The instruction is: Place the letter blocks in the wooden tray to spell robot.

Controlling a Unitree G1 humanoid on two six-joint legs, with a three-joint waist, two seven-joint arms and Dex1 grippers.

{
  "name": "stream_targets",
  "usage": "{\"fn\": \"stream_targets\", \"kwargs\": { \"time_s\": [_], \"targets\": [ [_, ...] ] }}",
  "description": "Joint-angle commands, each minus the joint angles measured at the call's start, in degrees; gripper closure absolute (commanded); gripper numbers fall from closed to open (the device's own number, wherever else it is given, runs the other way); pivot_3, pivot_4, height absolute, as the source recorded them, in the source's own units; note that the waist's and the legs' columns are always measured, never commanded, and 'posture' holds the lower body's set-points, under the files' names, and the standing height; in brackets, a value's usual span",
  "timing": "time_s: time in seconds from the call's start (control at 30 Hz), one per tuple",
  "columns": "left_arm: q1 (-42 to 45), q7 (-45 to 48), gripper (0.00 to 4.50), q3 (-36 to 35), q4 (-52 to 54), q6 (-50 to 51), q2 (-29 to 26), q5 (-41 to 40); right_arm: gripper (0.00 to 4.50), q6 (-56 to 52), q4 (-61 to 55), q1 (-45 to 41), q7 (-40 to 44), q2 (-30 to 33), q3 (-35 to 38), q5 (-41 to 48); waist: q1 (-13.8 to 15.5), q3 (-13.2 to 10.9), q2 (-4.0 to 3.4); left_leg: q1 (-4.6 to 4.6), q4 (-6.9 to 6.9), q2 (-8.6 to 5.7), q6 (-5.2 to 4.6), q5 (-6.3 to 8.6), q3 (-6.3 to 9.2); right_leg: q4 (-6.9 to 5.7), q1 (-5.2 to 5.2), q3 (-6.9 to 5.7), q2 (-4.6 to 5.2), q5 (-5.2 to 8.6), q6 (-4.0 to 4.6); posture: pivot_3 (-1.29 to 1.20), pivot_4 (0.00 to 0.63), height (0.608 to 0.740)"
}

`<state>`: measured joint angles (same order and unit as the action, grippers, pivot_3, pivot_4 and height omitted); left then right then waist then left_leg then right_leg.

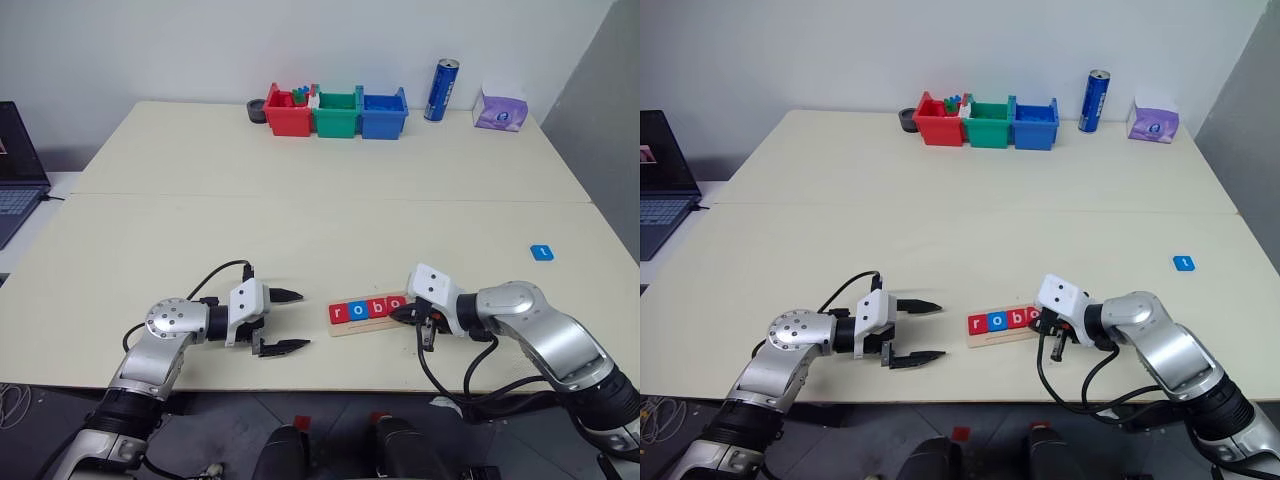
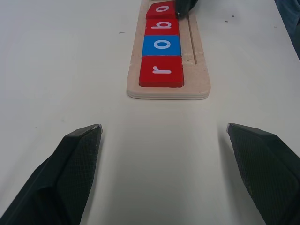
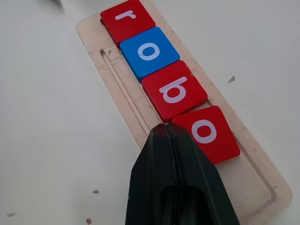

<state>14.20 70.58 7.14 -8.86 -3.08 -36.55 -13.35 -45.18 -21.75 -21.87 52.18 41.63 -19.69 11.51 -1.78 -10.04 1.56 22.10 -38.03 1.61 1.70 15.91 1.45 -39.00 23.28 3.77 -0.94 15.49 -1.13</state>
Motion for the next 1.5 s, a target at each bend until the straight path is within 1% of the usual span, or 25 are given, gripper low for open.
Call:
{"fn": "stream_targets", "kwargs": {
  "time_s": [0.03,0.17,0.3,0.5,0.63,1.03,1.5],
  "targets": [
    [-0.1,-0.1,0.0,-0.4,2.0,-0.4,-0.3,-0.3,4.48,-1.5,-3.7,-1.1,1.4,1.1,3.4,2.9,0.0,0.0,0.0,0.0,0.0,0.0,0.0,0.0,0.01,0.0,0.0,0.0,0.0,0.0,0.0,0.0,0.15,0.74],
    [-0.1,-0.1,0.0,-0.4,1.9,-0.4,-0.4,-0.3,4.48,-0.2,-1.6,-2.0,1.2,2.8,5.4,2.5,0.0,0.0,0.0,0.0,0.0,-0.01,0.0,0.0,0.0,0.0,0.0,0.0,0.0,0.0,-0.01,0.0,0.15,0.74],
    [0.0,0.0,0.0,-0.4,1.8,-0.3,-0.4,-0.3,4.48,4.8,2.1,-2.5,1.0,5.2,3.5,-1.6,0.0,0.0,0.0,-0.01,0.0,-0.01,0.0,0.0,-0.04,0.0,0.0,-0.01,0.0,0.01,-0.01,0.0,0.15,0.74],
    [0.3,0.1,0.0,-0.4,1.9,-0.2,-0.4,-0.3,4.48,10.7,6.8,-3.4,2.1,5.2,0.5,-6.1,0.0,0.0,0.0,-0.01,0.01,0.01,0.0,0.0,-0.06,0.01,0.0,-0.01,0.0,0.01,-0.01,0.0,0.15,0.74],
    [0.4,0.1,0.0,-0.5,1.9,-0.2,-0.6,-0.4,4.48,12.9,8.4,-3.3,4.0,5.3,-0.7,-7.3,0.0,0.0,0.0,0.0,0.01,0.0,0.0,0.0,-0.06,0.01,0.0,0.0,0.0,0.0,0.01,0.0,0.15,0.74],
    [0.0,-0.1,0.0,-0.8,1.8,-0.5,-0.9,-0.3,4.48,11.6,5.2,-2.2,8.9,6.5,-0.9,-7.1,0.0,0.0,0.0,-0.01,0.0,0.01,0.0,0.0,-0.03,0.0,0.0,0.0,0.0,-0.01,0.02,0.0,0.15,0.74],
    [0.4,-0.2,0.0,-0.7,2.2,0.0,-0.8,-0.4,4.48,11.9,6.3,-4.3,7.2,4.1,-0.5,-8.8,0.0,0.0,0.0,-0.01,0.0,0.0,0.0,0.0,-0.03,0.0,0.0,0.0,0.0,-0.01,0.03,0.0,0.15,0.74]
  ]
}}
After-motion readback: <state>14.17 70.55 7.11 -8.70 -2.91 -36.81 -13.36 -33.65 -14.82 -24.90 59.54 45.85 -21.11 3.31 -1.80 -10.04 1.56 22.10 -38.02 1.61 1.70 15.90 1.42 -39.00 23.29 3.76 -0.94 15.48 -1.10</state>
